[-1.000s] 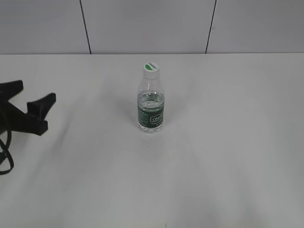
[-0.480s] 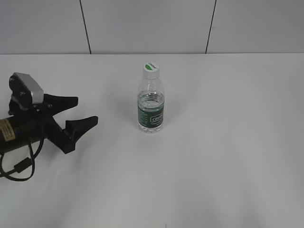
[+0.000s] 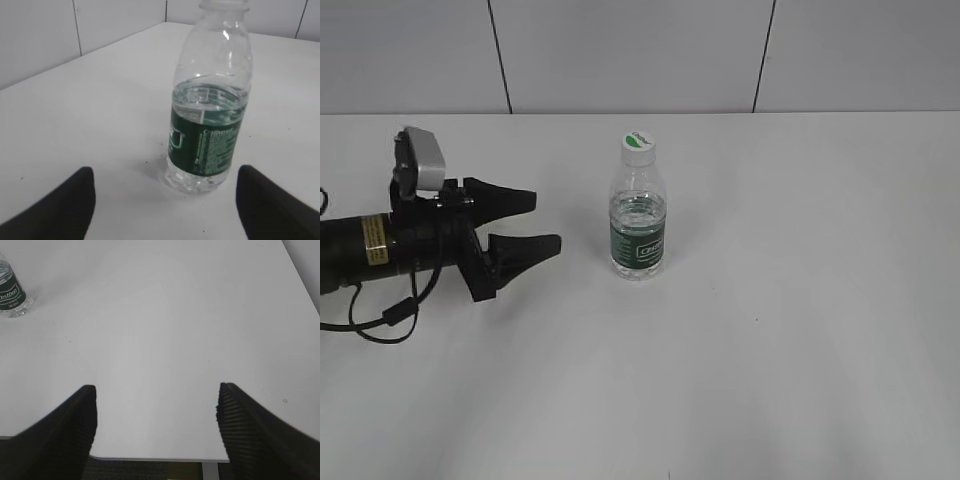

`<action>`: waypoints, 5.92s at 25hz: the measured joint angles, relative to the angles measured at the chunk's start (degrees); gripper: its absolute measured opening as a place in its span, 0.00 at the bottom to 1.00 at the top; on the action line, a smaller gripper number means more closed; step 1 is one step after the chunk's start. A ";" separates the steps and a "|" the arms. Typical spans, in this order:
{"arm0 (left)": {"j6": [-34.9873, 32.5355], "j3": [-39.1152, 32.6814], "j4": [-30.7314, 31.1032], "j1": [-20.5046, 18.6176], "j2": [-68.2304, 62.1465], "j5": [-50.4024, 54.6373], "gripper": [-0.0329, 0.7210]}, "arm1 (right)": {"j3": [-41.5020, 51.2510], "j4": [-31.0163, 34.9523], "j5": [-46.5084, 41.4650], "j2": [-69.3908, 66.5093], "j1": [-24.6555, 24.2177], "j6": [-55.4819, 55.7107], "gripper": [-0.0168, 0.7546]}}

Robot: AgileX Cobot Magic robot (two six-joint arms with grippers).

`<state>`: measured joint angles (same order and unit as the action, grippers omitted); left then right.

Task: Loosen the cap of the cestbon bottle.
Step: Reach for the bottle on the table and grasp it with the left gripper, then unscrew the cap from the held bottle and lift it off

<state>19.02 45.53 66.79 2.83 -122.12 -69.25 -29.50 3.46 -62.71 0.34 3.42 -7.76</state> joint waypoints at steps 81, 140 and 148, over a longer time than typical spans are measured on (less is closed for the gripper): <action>10.53 25.37 5.48 13.38 -15.40 -0.04 0.59 | 0.00 3.89 0.25 -0.51 0.00 0.51 0.76; 10.53 25.48 6.90 13.27 -15.40 -0.45 0.59 | -78.94 2.57 -7.14 -109.84 30.77 -4.78 0.60; 10.53 25.48 7.00 13.27 -15.40 -0.56 0.59 | -82.05 4.47 -7.17 -114.94 32.35 -6.13 0.60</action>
<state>29.56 71.01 73.79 16.11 -137.52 -69.81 -111.55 7.93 -69.88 -114.60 35.77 -13.89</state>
